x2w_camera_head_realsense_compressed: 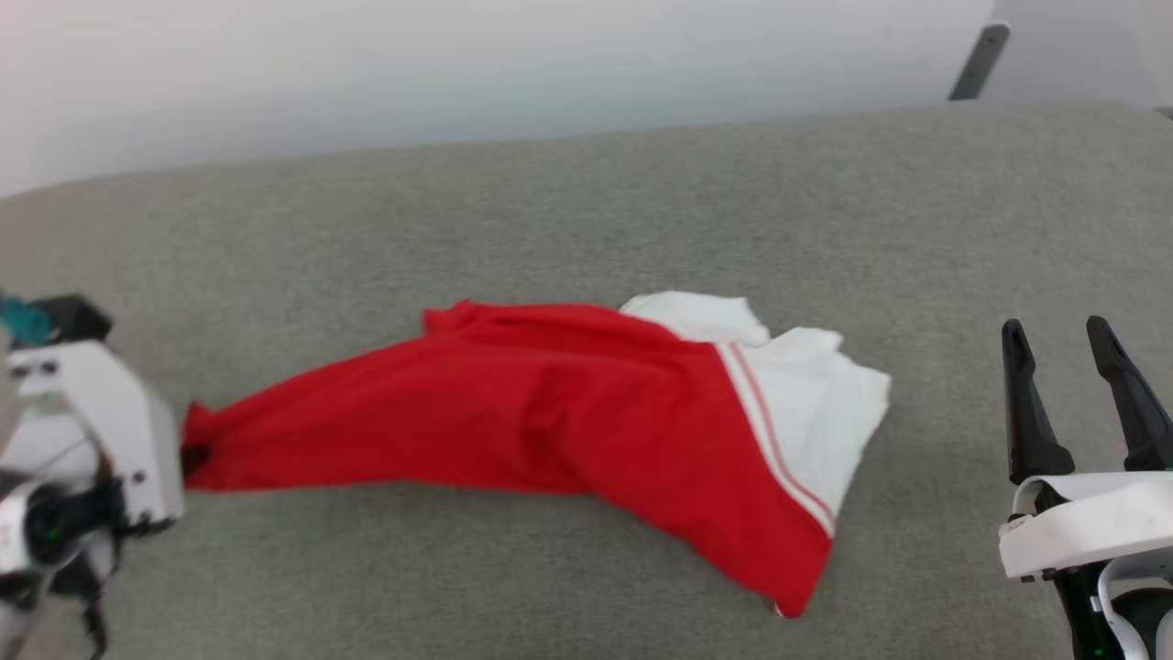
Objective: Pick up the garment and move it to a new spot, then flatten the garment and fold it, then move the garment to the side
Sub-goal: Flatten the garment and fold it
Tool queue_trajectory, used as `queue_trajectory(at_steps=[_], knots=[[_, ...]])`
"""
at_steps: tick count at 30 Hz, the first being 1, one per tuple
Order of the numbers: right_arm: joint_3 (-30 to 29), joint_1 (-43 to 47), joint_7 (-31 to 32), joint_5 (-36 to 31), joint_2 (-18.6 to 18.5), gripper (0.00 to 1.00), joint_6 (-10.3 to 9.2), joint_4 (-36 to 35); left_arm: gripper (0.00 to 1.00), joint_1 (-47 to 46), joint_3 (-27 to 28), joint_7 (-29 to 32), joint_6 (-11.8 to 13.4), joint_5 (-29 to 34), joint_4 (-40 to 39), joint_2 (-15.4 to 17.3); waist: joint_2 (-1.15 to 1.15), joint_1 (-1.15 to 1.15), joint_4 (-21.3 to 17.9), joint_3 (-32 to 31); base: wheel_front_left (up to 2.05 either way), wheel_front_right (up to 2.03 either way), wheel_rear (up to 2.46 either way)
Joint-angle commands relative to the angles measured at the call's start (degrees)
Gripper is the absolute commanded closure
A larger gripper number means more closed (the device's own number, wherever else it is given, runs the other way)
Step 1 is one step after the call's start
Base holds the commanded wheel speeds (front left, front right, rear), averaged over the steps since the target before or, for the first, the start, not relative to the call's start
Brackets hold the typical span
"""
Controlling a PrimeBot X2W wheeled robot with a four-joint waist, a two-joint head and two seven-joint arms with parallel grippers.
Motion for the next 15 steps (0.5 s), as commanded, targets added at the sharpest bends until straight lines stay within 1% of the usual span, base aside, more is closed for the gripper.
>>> queue_trajectory(at_steps=[1, 3, 6, 7, 9, 11, 12, 13, 14, 15], knots=[[0.0, 0.51, 0.07, -0.22, 0.06, 0.0, -0.05, -0.23, 1.0, 1.39, 0.39, -0.07, 0.68, -0.43, -0.53, 0.56, 0.0, 0.0, 1.36, -0.99, 0.0, 0.0, 0.0], [0.03, 0.66, 0.24, -0.18, 0.07, 0.0, -0.05, -0.43, 1.0, 4.62, 1.79, -0.63, 2.12, -1.28, -2.87, 1.97, 0.0, 0.0, 1.61, -1.13, 0.0, 0.0, 0.0], [0.22, 0.9, 0.54, -0.18, 0.07, 0.0, -0.05, -0.59, 1.0, 9.88, 3.16, -1.44, 4.04, -2.59, -5.34, 2.97, 0.0, 0.0, 1.66, -1.29, 0.0, 0.0, 0.0], [0.32, 0.98, 0.59, -0.11, 0.07, 0.0, -0.05, -0.62, 1.0, 11.55, 3.31, -1.5, 4.56, -3.11, -5.94, 3.0, 0.0, 0.0, 1.58, -1.34, 0.0, 0.0, 0.0], [0.46, 1.19, 0.7, 0.07, 0.07, 0.0, -0.05, -0.71, 1.0, 14.11, 3.56, -2.14, 5.13, -4.05, -6.84, 2.03, 0.0, 0.0, 1.33, -1.4, 0.0, 0.0, 0.0], [0.67, 1.29, 0.8, 0.26, 0.07, 0.0, -0.05, -0.78, 1.0, 16.38, 3.24, -2.18, 5.38, -4.94, -6.59, 1.3, 0.0, 0.0, 0.9, -1.43, 0.0, 0.0, 0.0], [0.78, 1.18, 0.87, 0.32, 0.08, 0.0, -0.05, -0.86, 0.89, 16.95, 3.01, -2.49, 5.38, -4.91, -6.45, 0.99, 0.0, 0.0, 0.67, -1.41, 0.0, 0.0, 0.0], [0.86, 1.03, 0.91, 0.35, 0.07, 0.0, -0.05, -0.93, 0.56, 17.13, 2.87, -2.73, 5.13, -5.06, -6.22, 0.48, 0.0, 0.0, 0.42, -1.4, 0.0, 0.0, 0.0], [0.92, 0.99, 0.92, 0.39, 0.07, 0.0, -0.05, -0.95, 0.19, 17.37, 2.6, -2.76, 4.86, -5.22, -5.97, 0.09, 0.0, 0.0, 0.11, -1.4, 0.0, 0.0, 0.0], [0.99, 0.93, 0.98, 0.4, 0.07, 0.0, -0.05, -0.96, 0.0, 17.35, 2.26, -2.59, 4.74, -5.03, -5.63, 0.04, 0.0, 0.0, -0.24, -1.37, 0.0, 0.0, 0.0]])
